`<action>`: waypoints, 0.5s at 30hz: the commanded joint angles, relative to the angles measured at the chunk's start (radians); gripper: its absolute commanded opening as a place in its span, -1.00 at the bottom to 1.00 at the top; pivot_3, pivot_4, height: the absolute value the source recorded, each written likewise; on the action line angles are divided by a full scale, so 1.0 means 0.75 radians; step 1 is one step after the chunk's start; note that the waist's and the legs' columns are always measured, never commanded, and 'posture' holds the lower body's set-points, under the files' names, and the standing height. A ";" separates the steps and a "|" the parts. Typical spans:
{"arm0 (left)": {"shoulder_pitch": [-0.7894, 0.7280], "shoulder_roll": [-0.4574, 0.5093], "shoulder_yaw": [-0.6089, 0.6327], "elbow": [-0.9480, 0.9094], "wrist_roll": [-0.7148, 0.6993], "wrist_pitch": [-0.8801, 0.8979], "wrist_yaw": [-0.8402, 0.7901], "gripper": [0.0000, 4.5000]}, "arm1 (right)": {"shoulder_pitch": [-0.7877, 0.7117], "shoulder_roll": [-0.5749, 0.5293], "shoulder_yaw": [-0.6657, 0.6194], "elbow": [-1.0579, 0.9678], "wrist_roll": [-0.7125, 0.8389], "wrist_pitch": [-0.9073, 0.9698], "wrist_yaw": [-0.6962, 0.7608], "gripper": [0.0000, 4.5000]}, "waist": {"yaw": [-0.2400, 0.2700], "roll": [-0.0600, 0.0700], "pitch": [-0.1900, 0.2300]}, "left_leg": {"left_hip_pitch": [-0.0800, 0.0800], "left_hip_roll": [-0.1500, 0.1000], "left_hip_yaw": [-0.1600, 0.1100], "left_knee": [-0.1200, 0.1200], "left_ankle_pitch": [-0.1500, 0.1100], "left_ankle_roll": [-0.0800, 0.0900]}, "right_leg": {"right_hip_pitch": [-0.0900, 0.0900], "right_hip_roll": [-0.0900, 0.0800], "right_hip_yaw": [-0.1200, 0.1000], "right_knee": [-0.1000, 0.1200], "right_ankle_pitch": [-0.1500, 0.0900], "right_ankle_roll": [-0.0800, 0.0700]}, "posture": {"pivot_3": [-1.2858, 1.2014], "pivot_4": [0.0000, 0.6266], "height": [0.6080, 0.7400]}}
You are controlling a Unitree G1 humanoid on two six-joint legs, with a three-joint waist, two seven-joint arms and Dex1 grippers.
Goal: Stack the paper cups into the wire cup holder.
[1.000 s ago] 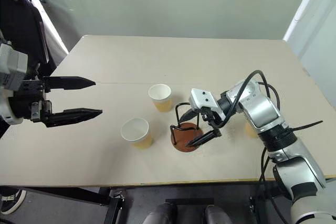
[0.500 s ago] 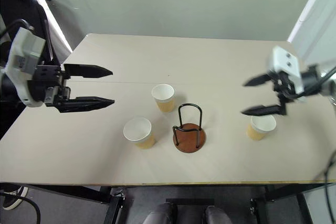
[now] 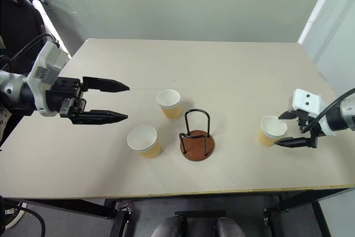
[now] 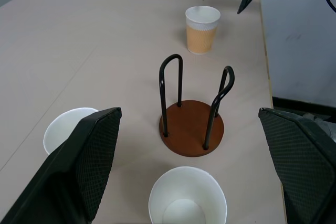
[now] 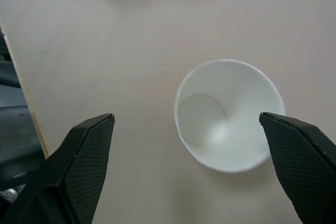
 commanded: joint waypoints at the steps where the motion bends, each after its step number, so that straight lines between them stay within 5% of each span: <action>1: 0.007 0.035 0.063 -0.038 -0.001 0.003 0.002 1.00 | -0.050 0.027 0.053 0.041 -0.063 -0.058 -0.026 0.99 | 0.000 0.000 0.000 | 0.000 0.000 0.000 0.000 0.000 0.000 | 0.000 0.000 0.000 0.000 0.000 0.000 | 0.03 -0.52 1.00; 9: 0.083 0.070 0.142 -0.102 -0.028 0.044 0.041 1.00 | -0.076 0.065 0.161 0.153 -0.153 -0.144 -0.001 0.99 | 0.002 0.000 0.000 | 0.000 0.000 0.000 0.000 0.000 0.001 | 0.000 0.000 0.000 0.000 0.001 0.001 | 0.03 -0.52 1.00; 12: 0.104 0.074 0.159 -0.118 -0.031 0.051 0.054 1.00 | -0.105 0.101 0.190 0.205 -0.191 -0.180 -0.012 0.74 | 0.002 0.000 0.000 | 0.001 0.000 0.000 0.001 0.000 0.001 | 0.001 0.000 0.000 0.000 0.001 0.001 | 0.03 -0.52 1.00; 15: 0.116 0.076 0.172 -0.129 -0.032 0.057 0.062 1.00 | -0.122 0.124 0.213 0.238 -0.220 -0.212 -0.002 0.27 | 0.002 0.000 0.000 | 0.001 0.000 0.000 0.001 0.000 0.001 | 0.001 0.000 0.000 0.000 0.001 0.000 | 0.03 -0.52 1.00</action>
